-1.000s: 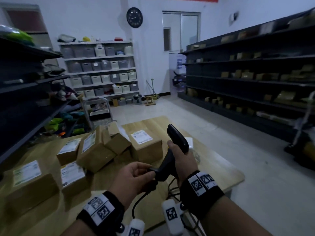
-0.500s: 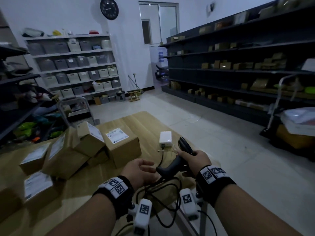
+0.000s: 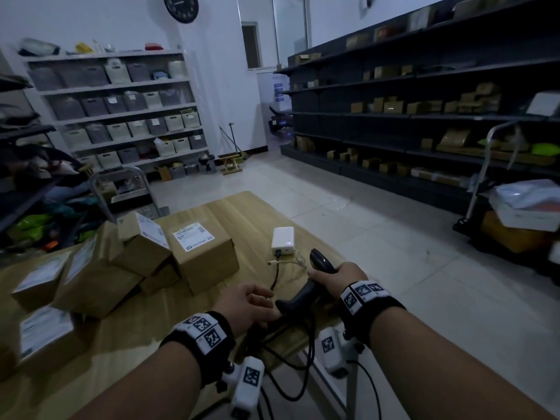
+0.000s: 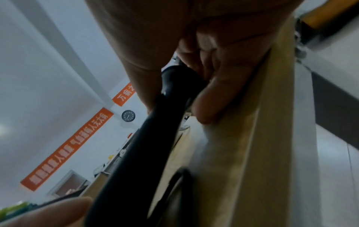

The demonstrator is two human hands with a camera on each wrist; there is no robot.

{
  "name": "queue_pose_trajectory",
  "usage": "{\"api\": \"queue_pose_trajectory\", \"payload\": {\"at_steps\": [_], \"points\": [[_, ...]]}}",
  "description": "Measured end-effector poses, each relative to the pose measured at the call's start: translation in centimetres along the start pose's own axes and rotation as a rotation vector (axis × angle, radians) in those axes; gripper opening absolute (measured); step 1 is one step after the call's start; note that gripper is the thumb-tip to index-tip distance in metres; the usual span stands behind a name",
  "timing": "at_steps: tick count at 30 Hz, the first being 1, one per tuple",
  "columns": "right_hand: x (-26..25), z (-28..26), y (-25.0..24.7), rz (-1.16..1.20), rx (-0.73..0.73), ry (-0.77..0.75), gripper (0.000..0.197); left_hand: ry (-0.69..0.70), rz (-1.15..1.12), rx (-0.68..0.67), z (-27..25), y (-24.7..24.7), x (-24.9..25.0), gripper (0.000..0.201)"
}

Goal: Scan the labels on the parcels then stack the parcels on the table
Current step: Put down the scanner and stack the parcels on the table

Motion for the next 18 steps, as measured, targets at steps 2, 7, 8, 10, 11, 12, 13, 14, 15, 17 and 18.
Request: {"api": "queue_pose_trajectory", "payload": {"at_steps": [2,7,8,10,11,12,13,14,15,17,18], "points": [[-0.2,0.1,-0.5,-0.116,-0.014,-0.004,0.057,-0.009,-0.026,-0.001,0.0,-0.2,-0.1,0.046],[-0.2,0.1,-1.1,-0.304,-0.002,-0.036,0.068,-0.004,-0.170,0.040,-0.4,-0.9,0.0,0.040],[-0.2,-0.1,-1.3,-0.306,0.011,-0.032,0.069,-0.002,-0.192,0.051,-0.6,-1.2,0.1,0.039],[-0.2,-0.4,-1.8,-0.279,0.073,-0.014,0.079,0.006,-0.216,0.079,-1.0,-2.0,0.3,0.036],[-0.4,-0.8,-2.0,-0.245,0.110,-0.006,0.082,0.013,-0.229,0.097,-1.3,-2.6,0.5,0.035],[-0.7,-1.2,-2.2,-0.201,0.142,-0.010,0.082,0.021,-0.244,0.119,-1.5,-3.2,0.6,0.033],[-1.3,-1.8,-2.2,-0.151,0.167,-0.028,0.077,0.029,-0.258,0.143,-1.7,-3.9,0.6,0.032],[-2.0,-2.4,-2.3,-0.099,0.189,-0.057,0.071,0.039,-0.273,0.167,-1.9,-4.6,0.6,0.031],[-3.0,-3.2,-2.3,-0.054,0.206,-0.095,0.065,0.048,-0.290,0.191,-2.2,-5.4,0.6,0.029],[-5.1,-4.9,-1.8,0.019,0.230,-0.182,0.056,0.070,-0.324,0.240,-3.0,-7.0,0.7,0.023],[-6.3,-5.7,-1.1,0.053,0.227,-0.226,0.053,0.079,-0.339,0.263,-3.5,-7.9,0.8,0.020]]}}
Point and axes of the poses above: each hand's wrist, its own z-axis towards the middle knuckle, its own y-axis out of the palm, x = y × z, the point moved 6 cm from there along z, towards the middle knuckle, and after that the axes turned 1 degree about -y, right-handed, at the moved point
